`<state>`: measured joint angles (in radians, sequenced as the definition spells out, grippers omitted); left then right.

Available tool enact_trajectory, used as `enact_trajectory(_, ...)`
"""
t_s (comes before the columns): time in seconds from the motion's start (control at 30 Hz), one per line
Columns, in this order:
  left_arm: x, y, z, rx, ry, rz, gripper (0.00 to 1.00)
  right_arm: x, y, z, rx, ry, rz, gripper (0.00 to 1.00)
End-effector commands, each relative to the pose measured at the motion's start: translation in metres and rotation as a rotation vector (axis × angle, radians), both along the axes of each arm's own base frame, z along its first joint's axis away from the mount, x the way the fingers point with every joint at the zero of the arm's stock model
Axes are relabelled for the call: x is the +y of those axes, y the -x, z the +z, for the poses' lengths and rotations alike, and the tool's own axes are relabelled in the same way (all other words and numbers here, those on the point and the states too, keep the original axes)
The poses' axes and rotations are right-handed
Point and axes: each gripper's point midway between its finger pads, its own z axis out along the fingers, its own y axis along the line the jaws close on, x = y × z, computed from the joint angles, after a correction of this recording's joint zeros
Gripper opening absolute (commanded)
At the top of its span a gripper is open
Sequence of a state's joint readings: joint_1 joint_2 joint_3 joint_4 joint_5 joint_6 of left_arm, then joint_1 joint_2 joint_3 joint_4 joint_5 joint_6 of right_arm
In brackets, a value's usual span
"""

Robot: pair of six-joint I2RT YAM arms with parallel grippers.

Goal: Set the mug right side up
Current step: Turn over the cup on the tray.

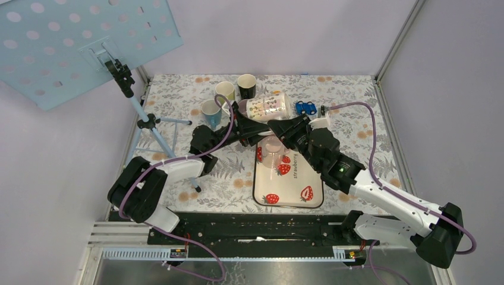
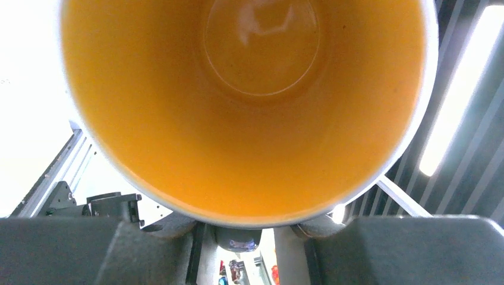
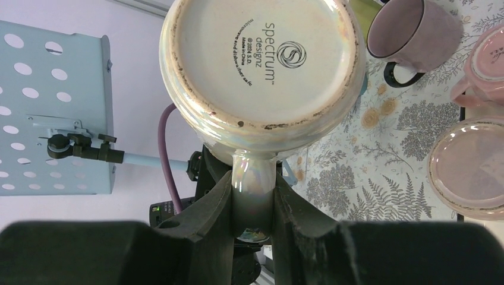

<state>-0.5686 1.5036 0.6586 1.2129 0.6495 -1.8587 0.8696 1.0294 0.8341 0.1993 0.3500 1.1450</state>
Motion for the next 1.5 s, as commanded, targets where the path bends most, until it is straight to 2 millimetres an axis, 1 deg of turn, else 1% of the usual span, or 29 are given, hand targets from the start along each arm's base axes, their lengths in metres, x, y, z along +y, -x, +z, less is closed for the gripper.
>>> enact_trajectory(0.0,0.006,-0.009,0.039,-0.11,0.068,0.074,0.34,0.009,0.018,0.051,-0.105,-0.132,0.091,0.0)
enact_trajectory(0.3,0.004,-0.007,0.04,-0.148,0.036,0.072,0.19,0.018,0.018,0.041,-0.095,-0.12,0.125,0.0)
enact_trajectory(0.4,0.003,-0.006,0.04,-0.165,0.016,0.075,0.0,0.022,0.019,0.034,-0.084,-0.11,0.14,0.0)
enact_trajectory(0.6,0.0,-0.006,0.042,-0.227,-0.043,0.085,0.0,0.022,0.022,0.026,-0.076,-0.068,0.158,0.01)
enact_trajectory(0.63,0.0,-0.006,0.043,-0.235,-0.049,0.086,0.0,0.022,0.022,0.025,-0.079,-0.06,0.159,0.07)
enact_trajectory(0.73,-0.002,-0.007,0.041,-0.239,-0.078,0.088,0.0,0.02,0.023,0.023,-0.081,-0.043,0.159,0.29)
enact_trajectory(0.77,-0.002,-0.008,0.042,-0.242,-0.082,0.088,0.0,0.02,0.023,0.023,-0.082,-0.038,0.159,0.34)
enact_trajectory(0.93,-0.003,-0.011,0.042,-0.261,-0.116,0.102,0.0,0.019,0.024,0.02,-0.09,-0.021,0.163,0.56)
enact_trajectory(1.1,-0.004,-0.015,0.044,-0.292,-0.17,0.128,0.0,0.017,0.024,0.02,-0.099,0.004,0.161,0.69)
enact_trajectory(1.33,-0.003,-0.021,0.044,-0.319,-0.238,0.162,0.0,0.013,0.025,0.015,-0.094,0.038,0.155,0.83)
enact_trajectory(1.47,-0.004,-0.023,0.044,-0.317,-0.243,0.166,0.0,0.009,0.025,0.012,-0.091,0.057,0.144,0.88)
